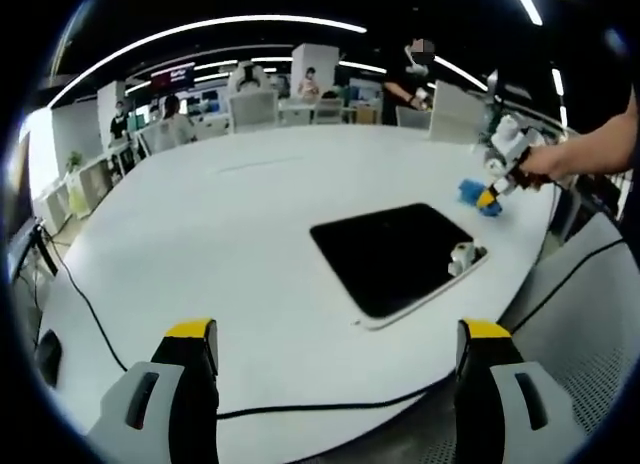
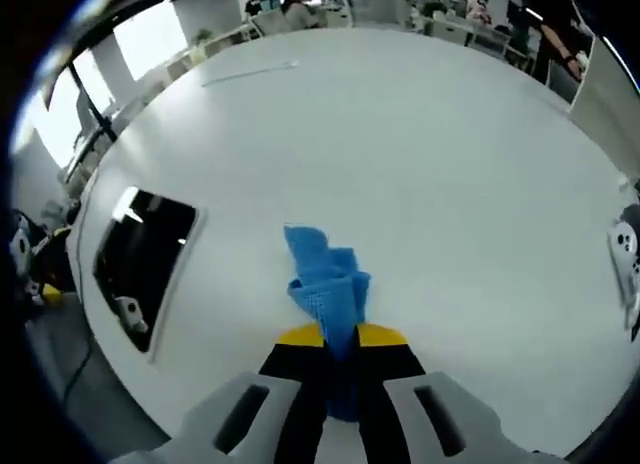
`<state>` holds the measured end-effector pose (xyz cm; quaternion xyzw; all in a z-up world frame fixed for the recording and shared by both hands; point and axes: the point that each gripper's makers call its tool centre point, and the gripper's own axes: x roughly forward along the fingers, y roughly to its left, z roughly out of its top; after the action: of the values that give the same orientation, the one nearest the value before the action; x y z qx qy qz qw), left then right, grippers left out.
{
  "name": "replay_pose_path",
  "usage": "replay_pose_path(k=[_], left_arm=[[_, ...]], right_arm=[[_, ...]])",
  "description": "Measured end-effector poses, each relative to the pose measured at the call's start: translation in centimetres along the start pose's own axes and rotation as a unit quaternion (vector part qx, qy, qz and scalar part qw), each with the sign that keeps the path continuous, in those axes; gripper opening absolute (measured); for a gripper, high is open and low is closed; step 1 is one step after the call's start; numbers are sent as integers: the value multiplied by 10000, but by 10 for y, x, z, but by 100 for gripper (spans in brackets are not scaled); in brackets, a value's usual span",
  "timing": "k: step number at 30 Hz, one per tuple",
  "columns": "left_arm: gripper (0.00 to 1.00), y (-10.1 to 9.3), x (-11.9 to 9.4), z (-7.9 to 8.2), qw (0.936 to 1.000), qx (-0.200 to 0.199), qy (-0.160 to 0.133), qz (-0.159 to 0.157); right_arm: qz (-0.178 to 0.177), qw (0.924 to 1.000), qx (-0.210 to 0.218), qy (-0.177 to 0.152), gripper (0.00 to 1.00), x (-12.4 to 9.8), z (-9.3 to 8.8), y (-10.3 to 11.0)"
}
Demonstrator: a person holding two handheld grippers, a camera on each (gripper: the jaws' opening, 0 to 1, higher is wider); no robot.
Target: Wipe the mirror surface with the cleaning cloth until all visible marks leave the cleaned area.
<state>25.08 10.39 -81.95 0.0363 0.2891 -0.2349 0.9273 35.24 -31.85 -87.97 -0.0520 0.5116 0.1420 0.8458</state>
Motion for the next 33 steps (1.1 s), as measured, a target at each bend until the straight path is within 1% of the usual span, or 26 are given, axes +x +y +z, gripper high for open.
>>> replay_pose_path(k=[2, 4, 6, 7, 8, 9, 10, 11, 12, 13, 15, 16, 17, 18, 20, 21, 22, 24, 25, 26, 27, 28, 29, 31, 32, 33], left_arm=[[100, -2, 0, 0, 10000, -28, 19, -28], [100, -7, -1, 4, 9999, -38, -89, -126], [100, -12, 1, 0, 9997, 14, 72, -243], [100, -18, 1, -1, 9991, 51, 123, -399], [100, -20, 2, 0, 9990, 28, 105, -443], [100, -21, 2, 0, 9988, 2, 106, -487], [100, -24, 2, 1, 9983, 9, 104, -568], [99, -29, 1, 2, 9973, 62, 50, -724], [99, -30, 1, 4, 9971, 57, 12, -753], [99, -31, 0, 6, 9970, 20, -37, -774], [99, -29, 0, 7, 9971, -22, -87, -756], [99, -31, 1, 8, 9966, 10, -130, -813], [99, -33, 1, 8, 9962, 30, -133, -861], [99, -33, 1, 8, 9962, 49, -129, -857], [99, -29, 0, 9, 9969, 31, -159, -764], [99, -28, 0, 9, 9972, 17, -157, -735], [99, -25, 0, 9, 9976, -12, -148, -670], [99, -24, 0, 10, 9978, -64, -190, -624], [99, -23, -1, 10, 9979, -67, -194, -614], [99, -23, -1, 9, 9980, -65, -182, -601], [99, -23, 0, 8, 9980, -62, -158, -608], [99, -25, 0, 6, 9979, -28, -78, -641], [99, -26, 1, 4, 9979, -10, -11, -653], [100, -28, 0, 3, 9977, 0, 60, -675], [100, -28, 0, 3, 9976, 21, 61, -691], [100, -28, 0, 3, 9975, 26, 47, -699]], right_arm=[[-66, 9999, 116, 30, 3, 0, 0, 0], [-56, 9998, 189, 70, 3, -1, 0, 3], [-104, 9994, 334, 62, 4, -4, 0, 4], [-18, 9989, 439, 178, 5, -4, -6, 9], [105, 9982, 506, 302, 9, -5, -13, 17], [105, 9994, 323, 50, 13, -6, -6, 19], [38, 9994, 318, 124, 16, -6, -9, 20], [-60, 9997, 112, 187, 17, -6, -10, 19], [-146, 9996, -66, 246, 17, -7, -10, 17], [-243, 9993, -109, 277, 17, -8, -12, 16], [-230, 9992, 51, 327, 10, -6, -14, 17], [-271, 9991, 79, 312, 7, -5, -12, 15], [-253, 9991, 58, 332, 7, -5, -11, 15], [-222, 9992, 2, 332, 10, -5, -9, 16], [-27, 9993, 154, 341, 23, -11, -8, 19], [17, 9992, 164, 363, 26, -14, -10, 19], [57, 9991, 163, 387, 26, -16, -12, 19], [30, 9993, 40, 359, 21, -20, -15, 17], [7, 9995, -69, 297, 10, -19, -14, 15], [-2, 9995, -126, 296, 3, -19, -16, 13], [-39, 9997, -64, 250, 4, -19, -16, 12], [70, 9999, 125, 66, 4, -18, -13, 17], [103, 9993, 341, 130, 4, -18, -15, 19], [-4, 9999, 85, 109, 5, -13, -12, 18], [-168, 9996, -207, 103, 3, -8, -10, 14], [-163, 9995, -182, 185, 2, -6, -11, 15]])
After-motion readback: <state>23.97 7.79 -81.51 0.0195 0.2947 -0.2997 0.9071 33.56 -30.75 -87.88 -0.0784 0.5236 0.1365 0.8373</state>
